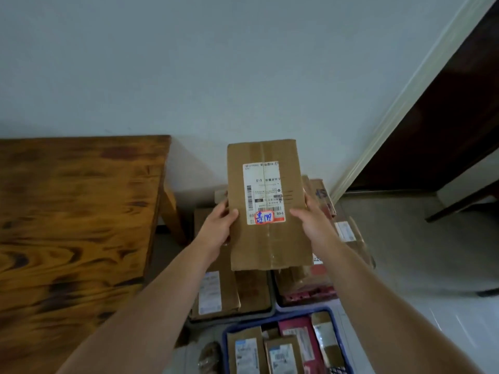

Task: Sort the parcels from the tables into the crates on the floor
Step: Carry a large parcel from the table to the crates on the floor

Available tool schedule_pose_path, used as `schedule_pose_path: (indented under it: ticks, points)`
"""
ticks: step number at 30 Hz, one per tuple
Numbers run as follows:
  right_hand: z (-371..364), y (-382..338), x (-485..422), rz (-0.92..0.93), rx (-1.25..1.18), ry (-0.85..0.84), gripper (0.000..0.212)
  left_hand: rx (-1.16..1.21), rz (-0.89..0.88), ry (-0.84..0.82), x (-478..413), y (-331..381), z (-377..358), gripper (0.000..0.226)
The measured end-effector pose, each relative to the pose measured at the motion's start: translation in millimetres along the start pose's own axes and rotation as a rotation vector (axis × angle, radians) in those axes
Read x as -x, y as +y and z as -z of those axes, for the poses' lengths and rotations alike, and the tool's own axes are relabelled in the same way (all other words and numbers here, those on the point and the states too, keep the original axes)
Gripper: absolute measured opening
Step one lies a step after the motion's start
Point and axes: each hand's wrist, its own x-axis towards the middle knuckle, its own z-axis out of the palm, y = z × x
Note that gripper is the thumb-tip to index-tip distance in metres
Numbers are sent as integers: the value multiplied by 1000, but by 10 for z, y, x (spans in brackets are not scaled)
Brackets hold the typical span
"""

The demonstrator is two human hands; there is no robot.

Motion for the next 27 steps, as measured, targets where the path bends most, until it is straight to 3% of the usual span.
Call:
schedule_pose_path:
  ticks: [13,18,23,27]
  points:
    - [-651,1548,-967,-287,534,104,63,-35,331,105,-1146,-1674,225,40]
    - [-713,2007,-1204,-417,581,133,51,-118,370,129,-1423,-2193,156,42]
    - [-712,2320,-1358,-422,644,128,65,-224,371,161,-1621,-2483,121,41]
    - [-682,2534,-1470,-434,610,134,61,-347,352,191,-1664,-2657,82,36]
